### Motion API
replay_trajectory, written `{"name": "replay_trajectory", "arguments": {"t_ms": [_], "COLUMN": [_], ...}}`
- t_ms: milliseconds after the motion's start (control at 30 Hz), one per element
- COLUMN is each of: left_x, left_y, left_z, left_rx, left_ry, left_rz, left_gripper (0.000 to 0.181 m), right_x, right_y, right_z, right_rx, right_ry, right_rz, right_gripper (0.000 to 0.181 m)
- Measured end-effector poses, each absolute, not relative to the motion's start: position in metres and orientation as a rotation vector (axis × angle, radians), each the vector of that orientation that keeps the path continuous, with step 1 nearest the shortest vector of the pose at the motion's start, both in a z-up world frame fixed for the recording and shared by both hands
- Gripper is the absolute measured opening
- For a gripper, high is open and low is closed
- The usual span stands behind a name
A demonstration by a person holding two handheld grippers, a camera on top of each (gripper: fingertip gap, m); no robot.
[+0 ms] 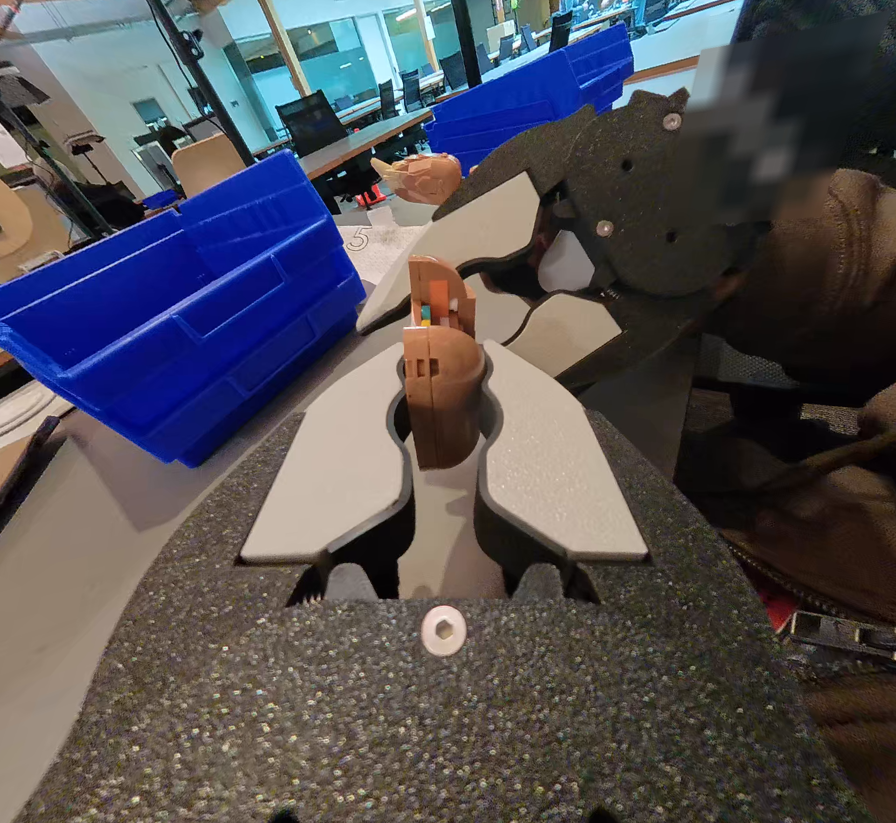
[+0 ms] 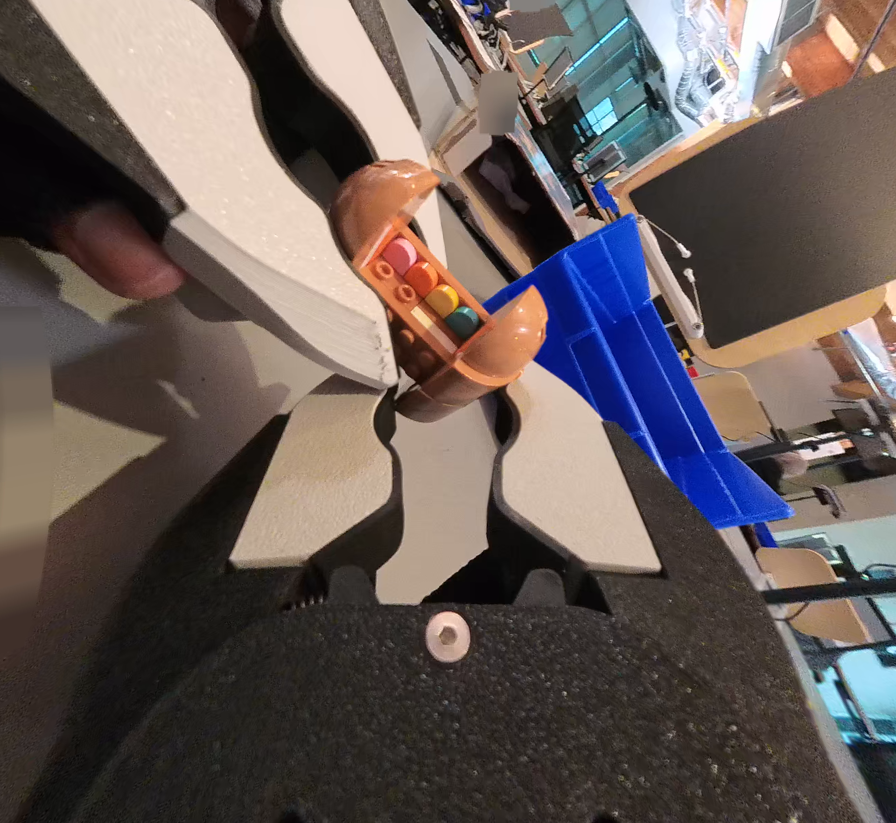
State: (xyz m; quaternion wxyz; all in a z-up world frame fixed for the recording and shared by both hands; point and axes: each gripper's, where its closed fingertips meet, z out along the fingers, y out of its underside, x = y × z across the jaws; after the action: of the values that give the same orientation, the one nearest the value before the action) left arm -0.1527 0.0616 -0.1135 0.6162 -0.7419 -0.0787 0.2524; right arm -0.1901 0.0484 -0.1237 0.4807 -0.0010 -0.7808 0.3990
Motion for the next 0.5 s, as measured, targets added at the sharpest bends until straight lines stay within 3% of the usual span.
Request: {"name": "replay_trajectory", "arguments": {"t_ms": [500], "left_x": [-0.146], "left_y": [0.063], "left_z": [-0.106], "left_rx": [-1.638], "left_ry": [-0.124], "left_rz": [0.564], "left_gripper": [0.024], "right_x": [-0.191], "right_y": [0.049], "right_z": [-0.110], "right_rx": [0.004], "right_ry": [-1.776], "right_rz": [0.863], "right_gripper": [0.043]}}
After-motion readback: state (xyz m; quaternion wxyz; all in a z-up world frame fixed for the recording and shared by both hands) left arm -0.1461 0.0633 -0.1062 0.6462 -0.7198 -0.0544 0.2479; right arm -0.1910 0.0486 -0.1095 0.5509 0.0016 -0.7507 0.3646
